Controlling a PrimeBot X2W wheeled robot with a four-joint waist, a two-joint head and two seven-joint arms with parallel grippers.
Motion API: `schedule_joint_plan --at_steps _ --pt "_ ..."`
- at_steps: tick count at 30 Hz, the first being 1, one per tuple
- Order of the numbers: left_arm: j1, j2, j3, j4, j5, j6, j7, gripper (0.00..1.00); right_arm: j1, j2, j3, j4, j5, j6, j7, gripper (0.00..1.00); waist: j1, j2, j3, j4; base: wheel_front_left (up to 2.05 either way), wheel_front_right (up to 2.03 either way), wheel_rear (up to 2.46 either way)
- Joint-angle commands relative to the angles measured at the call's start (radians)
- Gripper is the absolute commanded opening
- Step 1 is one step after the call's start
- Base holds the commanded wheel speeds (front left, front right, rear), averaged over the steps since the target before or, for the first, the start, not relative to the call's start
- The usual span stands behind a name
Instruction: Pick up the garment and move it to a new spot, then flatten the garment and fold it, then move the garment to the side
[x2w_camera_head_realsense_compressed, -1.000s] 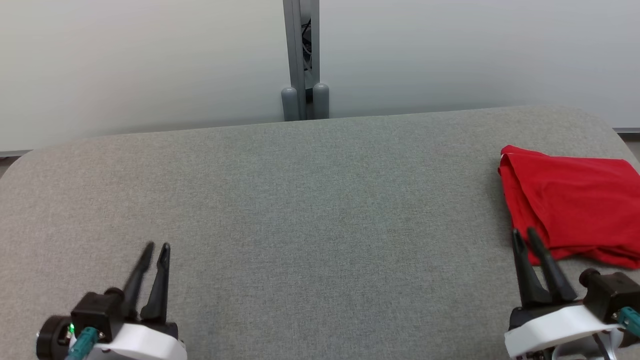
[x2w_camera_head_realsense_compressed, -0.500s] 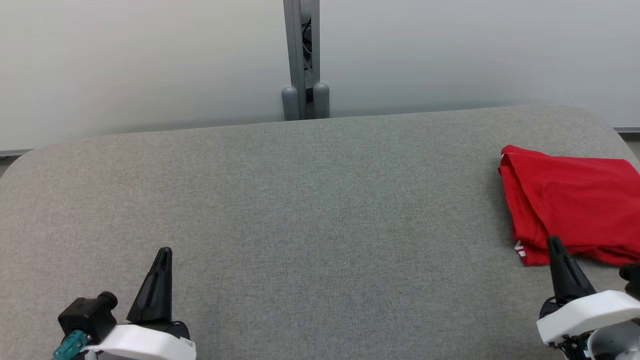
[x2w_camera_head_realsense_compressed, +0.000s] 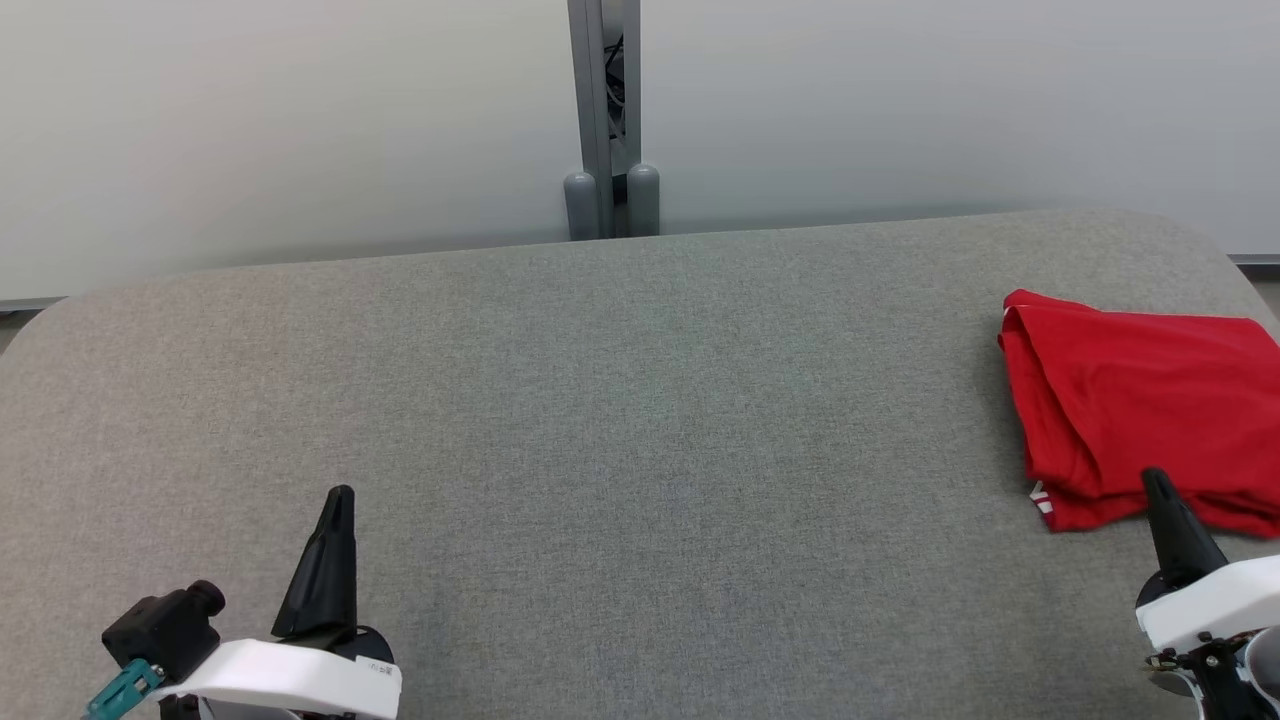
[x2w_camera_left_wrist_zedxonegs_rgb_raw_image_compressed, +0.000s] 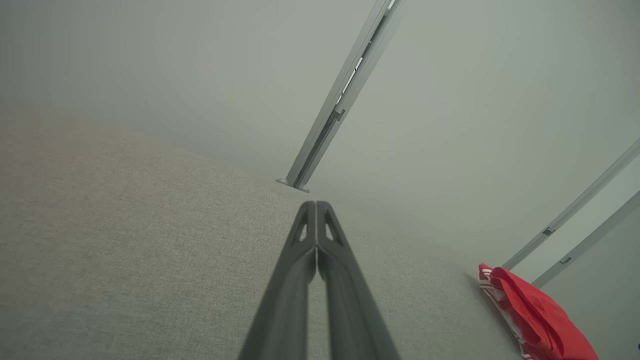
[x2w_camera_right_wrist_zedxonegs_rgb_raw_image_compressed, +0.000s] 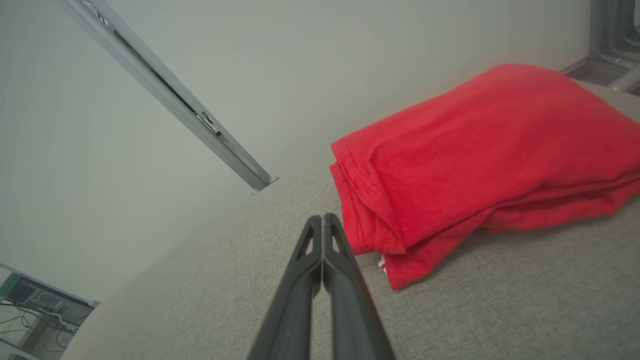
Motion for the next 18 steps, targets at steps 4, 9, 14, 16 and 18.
schedule_joint_plan --at_steps 4,9,14,16,18 --pt "-0.037 -0.003 -0.003 -0.007 -0.081 -0.009 -0.009 0.00 -0.044 -0.020 -0.038 0.016 0.078 0.000 0.042 0.00 0.0000 -0.0001 0.000 0.000 0.00 0.00 0.00" --pt "-0.043 -0.009 -0.011 -0.002 -0.150 -0.014 -0.012 0.00 -0.060 -0.029 -0.067 0.039 0.143 0.000 0.080 0.00 0.0000 -0.0001 0.001 0.001 0.00 0.00 0.00" --pt "-0.047 -0.015 -0.018 0.002 -0.215 -0.019 -0.016 0.00 -0.075 -0.037 -0.095 0.063 0.206 0.000 0.117 0.00 0.0000 -0.0001 0.001 0.001 0.00 0.00 0.00" --pt "-0.050 -0.017 -0.020 0.004 -0.239 -0.021 -0.017 0.00 -0.081 -0.040 -0.105 0.070 0.229 0.000 0.131 0.00 0.0000 -0.0001 0.002 0.001 0.00 0.00 0.00" --pt "-0.052 -0.020 -0.023 0.006 -0.264 -0.022 -0.018 0.00 -0.087 -0.043 -0.117 0.079 0.253 0.000 0.145 0.00 0.0000 -0.0001 0.002 0.001 0.00 0.00 0.00"
